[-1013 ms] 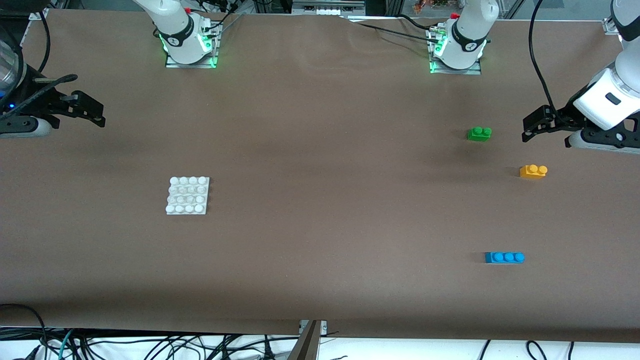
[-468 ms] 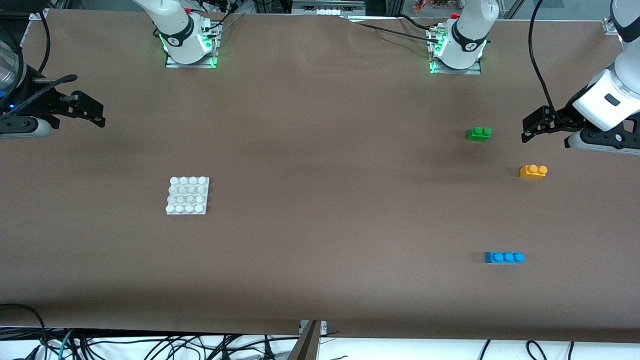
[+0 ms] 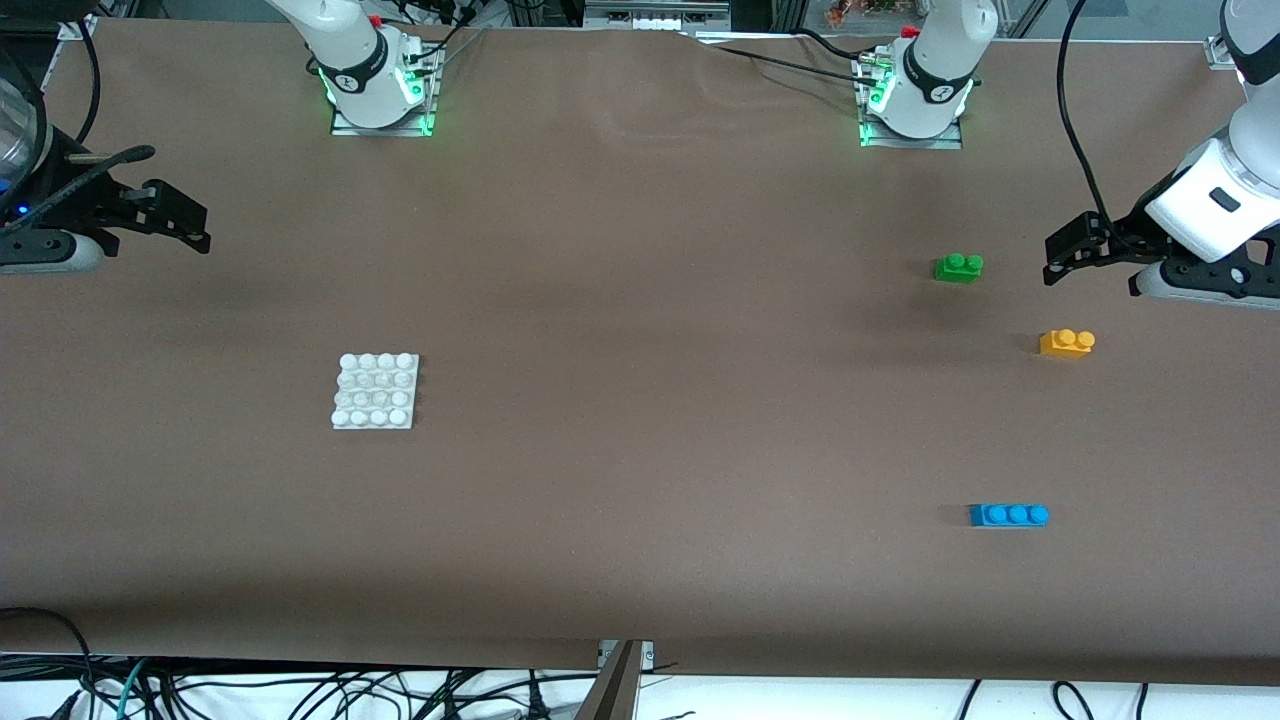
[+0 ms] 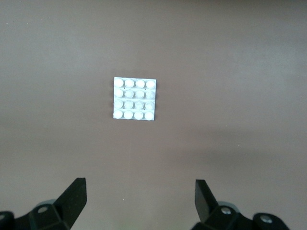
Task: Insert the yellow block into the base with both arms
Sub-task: 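Reach the right gripper down to the white base plate edge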
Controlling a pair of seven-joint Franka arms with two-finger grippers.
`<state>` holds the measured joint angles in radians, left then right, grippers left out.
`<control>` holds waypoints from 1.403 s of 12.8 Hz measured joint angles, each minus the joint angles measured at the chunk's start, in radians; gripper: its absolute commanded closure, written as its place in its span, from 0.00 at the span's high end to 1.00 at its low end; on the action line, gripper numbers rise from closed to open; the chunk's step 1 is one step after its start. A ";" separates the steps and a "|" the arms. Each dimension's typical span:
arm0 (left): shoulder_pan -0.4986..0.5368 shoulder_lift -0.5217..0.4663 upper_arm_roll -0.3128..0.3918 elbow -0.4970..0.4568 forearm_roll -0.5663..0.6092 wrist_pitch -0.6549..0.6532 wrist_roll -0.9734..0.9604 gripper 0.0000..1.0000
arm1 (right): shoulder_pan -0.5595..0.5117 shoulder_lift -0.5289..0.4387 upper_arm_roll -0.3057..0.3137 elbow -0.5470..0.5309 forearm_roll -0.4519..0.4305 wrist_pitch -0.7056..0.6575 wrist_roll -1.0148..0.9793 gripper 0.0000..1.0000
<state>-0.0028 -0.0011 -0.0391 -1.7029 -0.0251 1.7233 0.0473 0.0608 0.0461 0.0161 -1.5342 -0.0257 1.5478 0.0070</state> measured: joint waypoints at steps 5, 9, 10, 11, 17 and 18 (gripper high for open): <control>0.000 0.000 0.000 0.001 0.000 0.000 0.000 1.00 | 0.000 0.055 -0.001 -0.047 0.022 0.038 -0.005 1.00; 0.000 0.000 0.000 0.001 0.000 0.000 0.000 1.00 | -0.002 0.084 -0.003 -0.191 0.030 0.238 -0.005 1.00; 0.000 0.000 0.000 0.001 0.000 0.000 0.000 1.00 | -0.002 0.087 -0.003 -0.248 0.036 0.311 -0.005 1.00; 0.000 0.000 0.000 0.001 0.000 0.000 0.000 1.00 | -0.002 0.091 -0.003 -0.309 0.042 0.388 -0.004 1.00; 0.000 0.001 0.000 0.002 0.000 0.000 0.000 1.00 | -0.004 0.215 -0.005 -0.446 0.081 0.660 0.002 1.00; 0.000 0.001 0.000 0.002 0.000 0.000 0.000 1.00 | -0.005 0.245 -0.008 -0.451 0.082 0.701 0.003 0.99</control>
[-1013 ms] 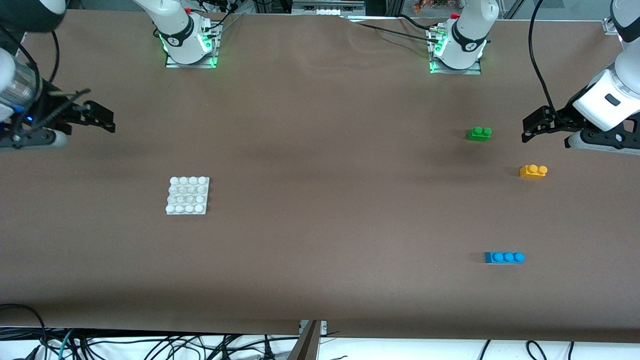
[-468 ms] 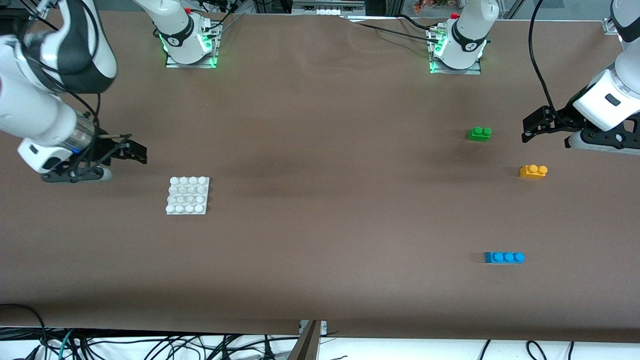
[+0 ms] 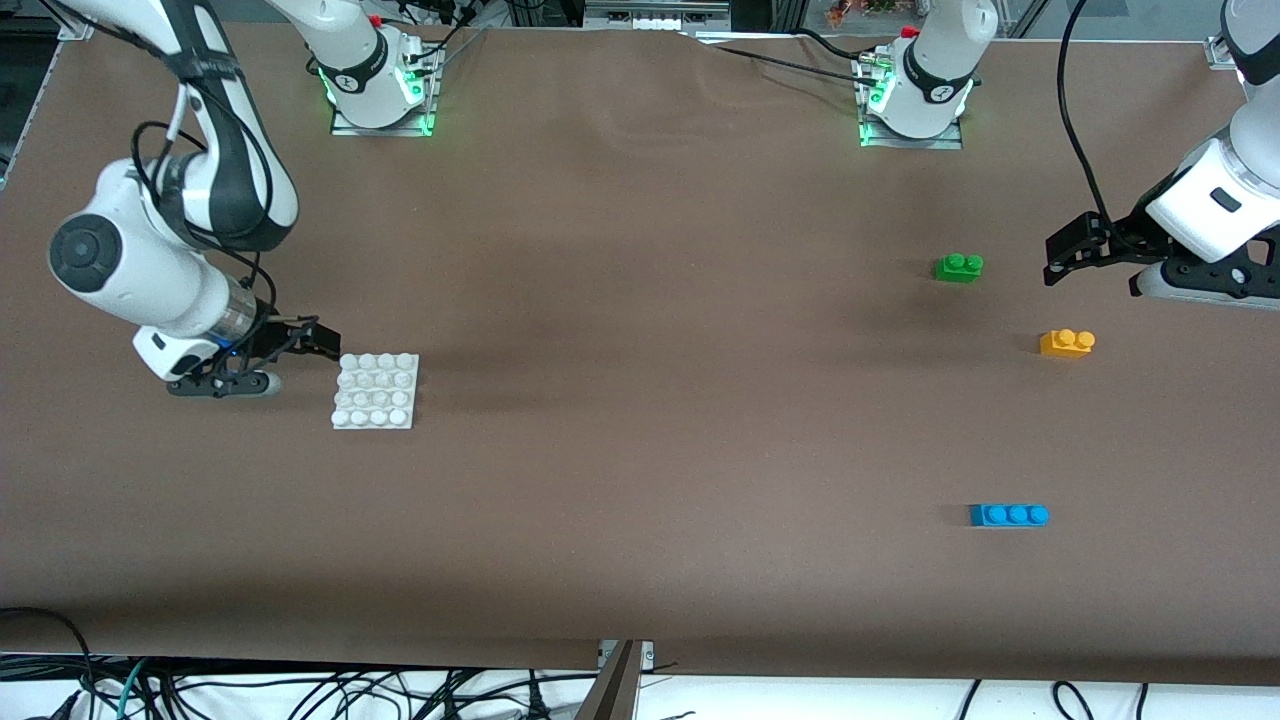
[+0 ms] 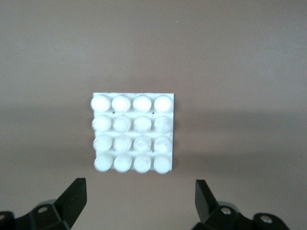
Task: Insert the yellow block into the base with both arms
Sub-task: 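Reach the right gripper down to the white base plate edge, then close the right gripper on the white base plate edge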
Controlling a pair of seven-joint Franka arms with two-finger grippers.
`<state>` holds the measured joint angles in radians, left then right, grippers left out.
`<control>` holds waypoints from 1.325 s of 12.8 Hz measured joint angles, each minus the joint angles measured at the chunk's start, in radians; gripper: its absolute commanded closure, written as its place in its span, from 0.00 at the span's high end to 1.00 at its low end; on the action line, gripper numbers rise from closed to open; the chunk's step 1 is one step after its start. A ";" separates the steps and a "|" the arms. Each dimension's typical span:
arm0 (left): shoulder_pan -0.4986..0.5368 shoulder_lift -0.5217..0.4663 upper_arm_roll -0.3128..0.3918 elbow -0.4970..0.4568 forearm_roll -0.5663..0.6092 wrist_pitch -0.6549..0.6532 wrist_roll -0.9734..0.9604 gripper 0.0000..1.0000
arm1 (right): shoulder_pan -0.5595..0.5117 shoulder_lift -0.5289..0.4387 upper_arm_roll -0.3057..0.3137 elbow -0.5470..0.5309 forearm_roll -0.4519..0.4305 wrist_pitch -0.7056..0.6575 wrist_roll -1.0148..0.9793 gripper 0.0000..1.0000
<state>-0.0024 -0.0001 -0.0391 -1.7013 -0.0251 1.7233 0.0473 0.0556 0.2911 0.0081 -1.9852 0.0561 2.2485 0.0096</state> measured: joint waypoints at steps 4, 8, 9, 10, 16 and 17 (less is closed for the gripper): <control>0.000 0.000 0.000 0.000 0.000 0.000 0.000 1.00 | -0.004 0.085 -0.010 -0.074 0.004 0.203 0.001 0.99; 0.000 0.000 0.000 0.000 0.000 0.000 0.000 1.00 | -0.005 0.131 -0.010 -0.102 0.016 0.299 0.002 0.99; 0.000 0.000 0.000 0.000 0.000 0.000 0.000 1.00 | -0.005 0.140 -0.010 -0.110 0.016 0.322 0.002 0.99; 0.000 0.000 0.000 0.000 0.000 0.000 0.000 1.00 | -0.005 0.148 -0.010 -0.117 0.016 0.343 0.002 0.99; 0.000 0.000 0.000 0.000 0.000 0.000 0.000 1.00 | -0.005 0.190 -0.010 -0.123 0.034 0.420 0.004 0.98; 0.000 0.000 0.000 0.000 0.000 0.000 0.000 1.00 | -0.005 0.196 -0.010 -0.123 0.035 0.426 0.004 0.96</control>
<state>-0.0023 0.0000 -0.0390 -1.7010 -0.0251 1.7233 0.0473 0.0503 0.4876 -0.0015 -2.1085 0.0907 2.6744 0.0138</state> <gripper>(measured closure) 0.000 0.022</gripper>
